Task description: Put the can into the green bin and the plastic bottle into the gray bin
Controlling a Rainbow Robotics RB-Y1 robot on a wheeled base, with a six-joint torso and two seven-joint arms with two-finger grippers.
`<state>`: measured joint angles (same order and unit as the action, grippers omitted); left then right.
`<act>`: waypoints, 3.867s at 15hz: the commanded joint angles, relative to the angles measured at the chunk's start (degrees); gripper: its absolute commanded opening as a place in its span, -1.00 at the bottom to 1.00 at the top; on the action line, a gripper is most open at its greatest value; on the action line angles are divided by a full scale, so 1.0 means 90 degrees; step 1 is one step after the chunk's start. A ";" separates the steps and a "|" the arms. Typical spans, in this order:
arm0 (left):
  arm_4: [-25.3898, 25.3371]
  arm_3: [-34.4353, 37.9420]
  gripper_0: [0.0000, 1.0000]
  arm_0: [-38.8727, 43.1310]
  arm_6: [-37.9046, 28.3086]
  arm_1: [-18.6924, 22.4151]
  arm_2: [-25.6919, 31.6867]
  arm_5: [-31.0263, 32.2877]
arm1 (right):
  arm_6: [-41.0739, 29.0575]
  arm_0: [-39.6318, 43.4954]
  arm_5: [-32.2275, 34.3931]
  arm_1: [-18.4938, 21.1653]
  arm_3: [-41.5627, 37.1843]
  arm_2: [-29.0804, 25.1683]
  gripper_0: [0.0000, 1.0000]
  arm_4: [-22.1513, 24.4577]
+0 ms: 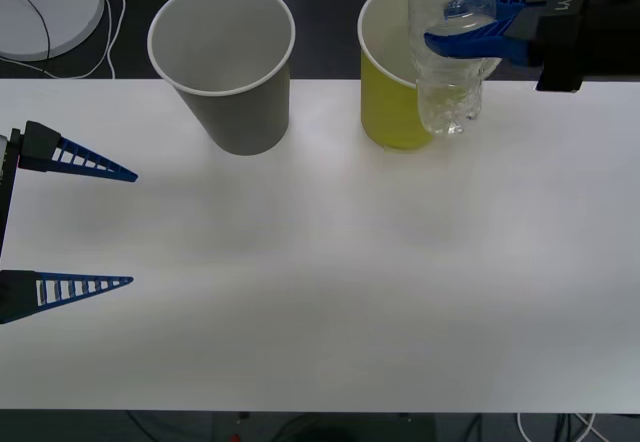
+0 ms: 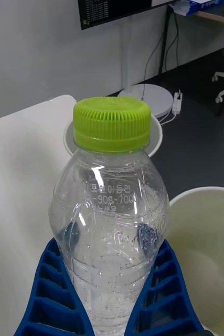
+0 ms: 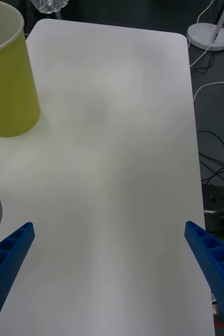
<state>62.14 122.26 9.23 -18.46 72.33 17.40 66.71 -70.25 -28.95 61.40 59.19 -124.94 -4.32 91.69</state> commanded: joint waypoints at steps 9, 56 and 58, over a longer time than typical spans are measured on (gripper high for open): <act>0.0000 0.0000 1.00 0.0000 0.0000 0.0000 0.0000 0.0000 | -0.0681 -0.1998 0.1020 0.0357 0.0757 0.0665 -1.00 0.0017; 0.0000 0.0000 1.00 0.0000 0.0000 0.0000 0.0000 0.0000 | -0.1345 -0.8892 0.1157 -0.4799 0.9097 0.5861 -1.00 0.2087; 0.0000 0.0000 1.00 0.0000 0.0000 0.0000 0.0000 0.0000 | -0.1345 -0.8931 0.1030 -0.4906 0.9263 0.5861 -1.00 0.2107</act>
<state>62.14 122.26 9.23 -18.46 72.33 17.40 66.71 -82.37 -109.25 71.06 15.31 -42.00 48.43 110.58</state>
